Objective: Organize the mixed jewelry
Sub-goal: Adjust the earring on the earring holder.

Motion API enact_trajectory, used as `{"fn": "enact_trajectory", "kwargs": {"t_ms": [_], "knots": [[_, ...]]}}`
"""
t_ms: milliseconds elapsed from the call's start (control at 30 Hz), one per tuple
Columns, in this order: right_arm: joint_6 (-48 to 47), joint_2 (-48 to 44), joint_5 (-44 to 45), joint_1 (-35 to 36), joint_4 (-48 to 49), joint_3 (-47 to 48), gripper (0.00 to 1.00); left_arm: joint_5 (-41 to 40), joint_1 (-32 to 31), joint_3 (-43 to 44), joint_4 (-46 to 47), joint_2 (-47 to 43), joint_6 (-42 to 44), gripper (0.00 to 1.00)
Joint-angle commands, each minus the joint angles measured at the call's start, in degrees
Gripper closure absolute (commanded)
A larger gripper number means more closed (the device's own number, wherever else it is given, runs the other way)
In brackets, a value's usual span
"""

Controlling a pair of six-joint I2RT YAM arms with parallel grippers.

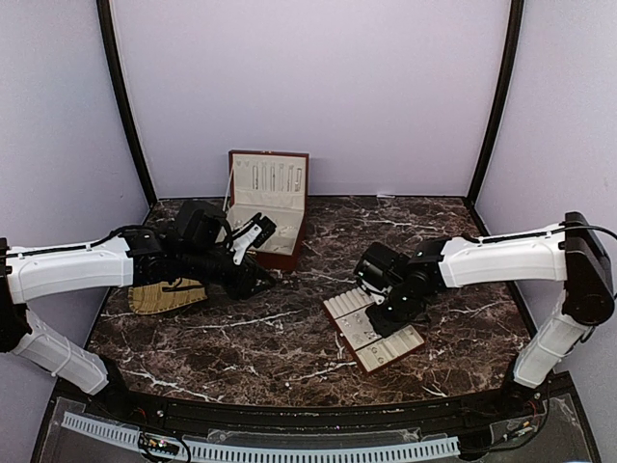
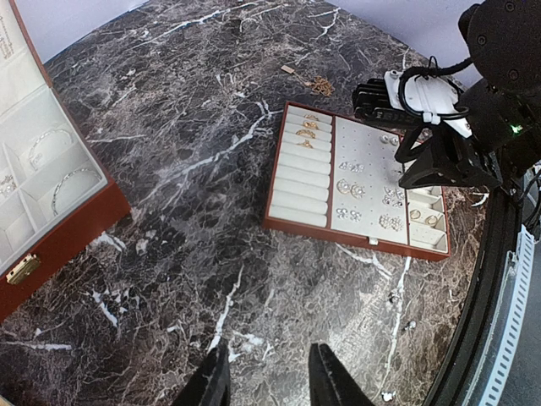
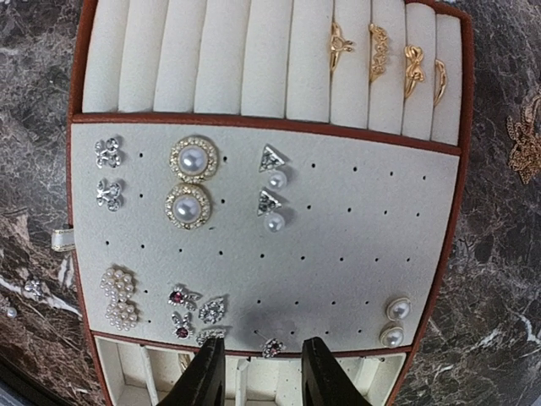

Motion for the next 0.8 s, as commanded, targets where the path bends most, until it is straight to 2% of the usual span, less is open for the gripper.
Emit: {"fn": "enact_trajectory", "kwargs": {"t_ms": [0,367,767], "knots": [[1.61,-3.04,1.25,0.26,0.34,0.99,0.69,-0.13,0.03,1.04,-0.88,-0.59,0.49,0.65],[5.11,-4.43,-0.86,-2.61,2.73,-2.57,0.87,-0.2,0.03,1.08,-0.88,-0.56,0.55,0.65],[7.22,-4.93,-0.08,-3.86,3.02,-4.92,0.91,-0.14,0.03,1.08,-0.88,-0.66,0.7,0.65]]}}
